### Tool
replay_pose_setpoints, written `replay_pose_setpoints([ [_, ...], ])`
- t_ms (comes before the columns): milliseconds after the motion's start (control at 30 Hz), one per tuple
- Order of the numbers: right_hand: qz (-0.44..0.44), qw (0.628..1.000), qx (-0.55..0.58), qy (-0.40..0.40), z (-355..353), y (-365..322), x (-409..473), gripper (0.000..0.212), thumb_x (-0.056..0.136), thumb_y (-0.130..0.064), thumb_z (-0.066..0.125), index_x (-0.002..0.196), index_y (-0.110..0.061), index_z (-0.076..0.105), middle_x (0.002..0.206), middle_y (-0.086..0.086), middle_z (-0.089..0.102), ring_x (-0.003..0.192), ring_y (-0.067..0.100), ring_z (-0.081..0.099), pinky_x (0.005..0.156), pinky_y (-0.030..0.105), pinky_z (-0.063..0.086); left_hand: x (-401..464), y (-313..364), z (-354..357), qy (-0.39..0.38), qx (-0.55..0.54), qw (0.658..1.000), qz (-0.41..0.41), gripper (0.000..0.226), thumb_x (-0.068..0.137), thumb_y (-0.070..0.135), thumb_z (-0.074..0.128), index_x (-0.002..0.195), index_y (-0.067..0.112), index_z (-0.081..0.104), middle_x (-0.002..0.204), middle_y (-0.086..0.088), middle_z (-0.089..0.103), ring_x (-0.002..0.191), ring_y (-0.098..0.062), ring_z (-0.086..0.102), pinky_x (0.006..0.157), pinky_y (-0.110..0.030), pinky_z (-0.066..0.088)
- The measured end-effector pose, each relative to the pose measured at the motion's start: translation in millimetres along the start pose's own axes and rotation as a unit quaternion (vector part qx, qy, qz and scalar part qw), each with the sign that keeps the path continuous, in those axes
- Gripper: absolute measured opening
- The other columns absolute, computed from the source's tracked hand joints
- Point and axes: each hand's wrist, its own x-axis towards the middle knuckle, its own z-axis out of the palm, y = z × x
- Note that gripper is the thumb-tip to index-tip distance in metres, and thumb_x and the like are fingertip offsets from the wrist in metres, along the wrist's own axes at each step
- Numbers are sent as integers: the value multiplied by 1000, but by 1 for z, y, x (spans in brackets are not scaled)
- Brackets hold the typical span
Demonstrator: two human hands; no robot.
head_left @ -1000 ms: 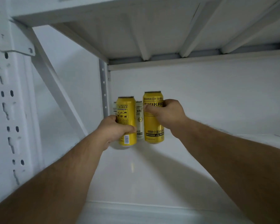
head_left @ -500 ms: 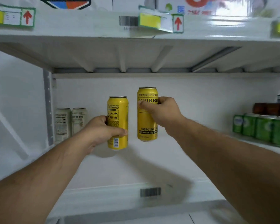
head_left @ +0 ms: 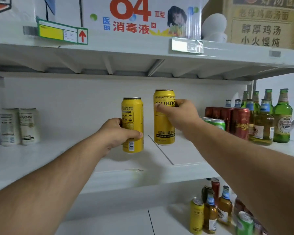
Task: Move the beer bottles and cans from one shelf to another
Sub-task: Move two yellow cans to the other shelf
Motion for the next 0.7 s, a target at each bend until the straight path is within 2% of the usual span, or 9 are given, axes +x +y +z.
replay_pose_setpoints([
  [300,3,999,-8,42,-58,28,32,36,77,-46,82,101,-20,72,91,-3,74,83,16,71,75,36,56,29,28,70,-28,9,999,13,51,67,21,94,111,21,68,107,0,76,99,-21,73,99,-47,56],
  [567,17,997,-25,68,-65,62,75,37,76,-46,82,100,-21,71,91,-3,73,82,15,70,72,34,53,77,27,105,-50,13,998,25,51,67,21,94,111,22,67,106,1,75,99,-21,72,98,-47,56],
  [700,24,996,-32,80,-64,78,95,35,75,-47,83,96,-21,72,89,-3,73,81,15,70,75,35,56,95,25,114,-49,21,998,21,54,67,22,94,114,20,68,106,1,75,99,-21,72,98,-47,57],
])
